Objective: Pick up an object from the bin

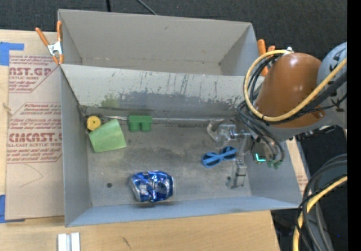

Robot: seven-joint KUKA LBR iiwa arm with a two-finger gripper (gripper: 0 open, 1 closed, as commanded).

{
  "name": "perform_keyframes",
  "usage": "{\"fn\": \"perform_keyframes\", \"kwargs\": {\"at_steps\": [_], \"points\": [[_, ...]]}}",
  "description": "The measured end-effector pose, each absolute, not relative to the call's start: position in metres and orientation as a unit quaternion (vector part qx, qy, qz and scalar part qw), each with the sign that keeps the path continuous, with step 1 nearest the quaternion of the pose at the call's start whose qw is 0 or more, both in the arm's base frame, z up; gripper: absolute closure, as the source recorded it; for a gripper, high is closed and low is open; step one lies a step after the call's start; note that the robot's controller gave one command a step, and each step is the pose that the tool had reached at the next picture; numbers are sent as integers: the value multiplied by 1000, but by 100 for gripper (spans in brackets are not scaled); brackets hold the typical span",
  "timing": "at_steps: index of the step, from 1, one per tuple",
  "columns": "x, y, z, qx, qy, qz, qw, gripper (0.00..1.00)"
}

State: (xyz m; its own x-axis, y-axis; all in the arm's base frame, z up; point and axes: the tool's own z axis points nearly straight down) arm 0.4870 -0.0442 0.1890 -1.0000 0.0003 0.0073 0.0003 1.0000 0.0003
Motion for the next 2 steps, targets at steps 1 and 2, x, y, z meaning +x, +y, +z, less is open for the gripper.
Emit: {"fn": "perform_keyframes", "kwargs": {"at_steps": [1,2], "points": [[539,-46,66,-89,-996,-1,2,0],[540,-47,70,-89,-996,0,0,100]]}}
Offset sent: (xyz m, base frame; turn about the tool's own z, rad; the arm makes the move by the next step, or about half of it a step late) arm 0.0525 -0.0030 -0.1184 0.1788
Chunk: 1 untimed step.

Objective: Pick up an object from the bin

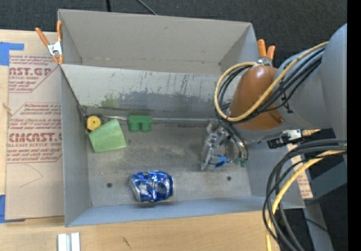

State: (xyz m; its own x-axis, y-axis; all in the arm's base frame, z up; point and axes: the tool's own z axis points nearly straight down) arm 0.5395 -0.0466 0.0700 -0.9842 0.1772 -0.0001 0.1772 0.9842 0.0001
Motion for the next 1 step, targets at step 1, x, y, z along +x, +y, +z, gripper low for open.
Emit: {"fn": "perform_keyframes", "kwargs": {"at_steps": [1], "points": [[541,-98,158,-129,992,-2,3,100]]}}
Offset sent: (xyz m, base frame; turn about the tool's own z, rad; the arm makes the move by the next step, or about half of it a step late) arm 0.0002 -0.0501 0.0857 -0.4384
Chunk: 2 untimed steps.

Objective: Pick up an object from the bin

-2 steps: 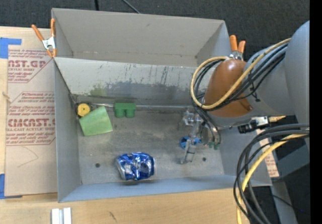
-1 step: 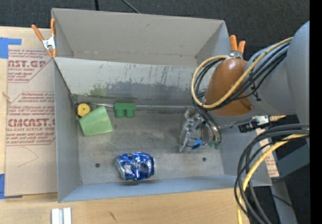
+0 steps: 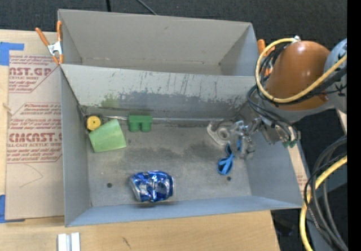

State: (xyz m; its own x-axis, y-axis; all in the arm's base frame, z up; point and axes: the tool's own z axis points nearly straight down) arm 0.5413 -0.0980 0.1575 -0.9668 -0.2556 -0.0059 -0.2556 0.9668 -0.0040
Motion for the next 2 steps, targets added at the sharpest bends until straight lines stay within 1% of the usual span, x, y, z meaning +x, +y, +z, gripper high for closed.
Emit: {"fn": "perform_keyframes", "kwargs": {"at_steps": [1,2], "points": [[540,-96,155,-129,992,0,1,0],[540,-97,67,-360,933,2,-2,0]]}}
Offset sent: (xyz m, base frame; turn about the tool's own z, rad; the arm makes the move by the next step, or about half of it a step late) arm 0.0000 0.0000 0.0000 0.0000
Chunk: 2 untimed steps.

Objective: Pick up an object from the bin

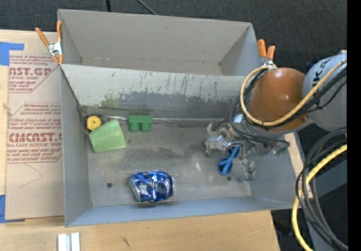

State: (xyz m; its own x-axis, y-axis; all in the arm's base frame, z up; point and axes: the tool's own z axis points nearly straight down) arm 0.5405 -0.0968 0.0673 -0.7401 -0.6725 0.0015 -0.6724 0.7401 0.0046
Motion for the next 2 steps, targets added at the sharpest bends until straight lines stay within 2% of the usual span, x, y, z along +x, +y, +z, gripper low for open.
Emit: {"fn": "perform_keyframes", "kwargs": {"at_steps": [1,2], "points": [[542,-97,70,359,-933,-1,-1,100],[513,-82,200,374,-927,2,-4,100]]}}
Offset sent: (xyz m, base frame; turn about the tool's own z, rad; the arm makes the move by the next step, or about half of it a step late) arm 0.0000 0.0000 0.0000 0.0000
